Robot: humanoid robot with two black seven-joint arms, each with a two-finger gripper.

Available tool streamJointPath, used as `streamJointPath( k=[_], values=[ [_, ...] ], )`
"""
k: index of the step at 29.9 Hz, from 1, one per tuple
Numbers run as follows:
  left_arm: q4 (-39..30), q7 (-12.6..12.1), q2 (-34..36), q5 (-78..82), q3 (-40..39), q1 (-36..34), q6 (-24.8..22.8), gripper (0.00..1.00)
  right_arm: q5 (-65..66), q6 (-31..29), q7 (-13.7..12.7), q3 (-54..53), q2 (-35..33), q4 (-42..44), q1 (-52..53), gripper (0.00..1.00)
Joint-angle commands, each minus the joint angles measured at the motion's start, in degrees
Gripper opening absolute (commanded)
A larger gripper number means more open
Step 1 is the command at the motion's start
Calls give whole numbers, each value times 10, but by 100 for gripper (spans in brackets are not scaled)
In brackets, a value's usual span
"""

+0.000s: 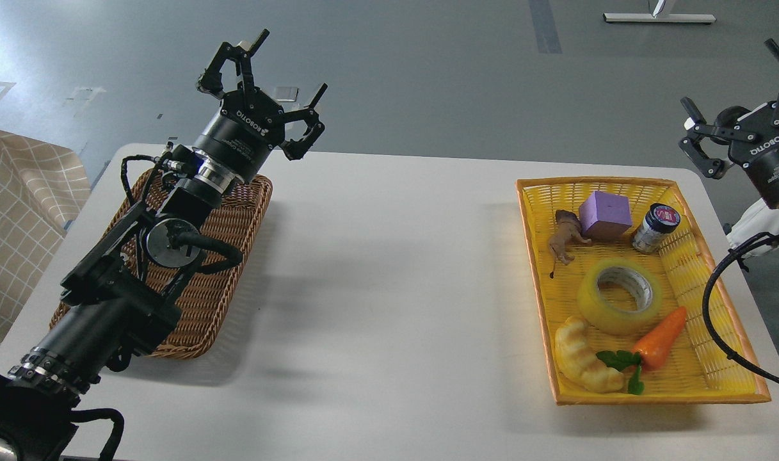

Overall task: Place and transfer tape with both arms
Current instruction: 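Move the right gripper out and back toward the yellow tape roll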

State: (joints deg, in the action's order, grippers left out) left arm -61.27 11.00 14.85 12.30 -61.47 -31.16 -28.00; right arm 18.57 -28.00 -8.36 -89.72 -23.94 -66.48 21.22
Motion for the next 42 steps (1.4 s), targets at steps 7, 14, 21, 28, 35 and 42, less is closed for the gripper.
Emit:
streamJointPath(
  k=[7, 14, 21, 28, 35, 42],
  values=[
    [-3, 1, 0, 0, -1, 0, 0, 98, 120, 0, 0, 0, -60, -58, -35, 100],
    [-3, 1, -1, 0, -1, 0, 0, 98, 226, 0, 1, 0, -76, -84, -62, 100],
    [-3, 1, -3, 0, -1, 0, 0, 98, 424, 0, 0, 0, -73, -141, -96, 100],
    [-3, 1, -11, 0, -1, 0, 0, 98, 611, 0, -2, 0, -76, -218, -133, 100],
    [-3, 1, -11, 0, -1, 0, 0, 98, 697, 0, -21, 0, -89, -224, -127, 100],
    [-4, 1, -12, 0, -6, -2, 0, 98, 831, 0, -33, 0, -95, -249, -130, 100]
  ],
)
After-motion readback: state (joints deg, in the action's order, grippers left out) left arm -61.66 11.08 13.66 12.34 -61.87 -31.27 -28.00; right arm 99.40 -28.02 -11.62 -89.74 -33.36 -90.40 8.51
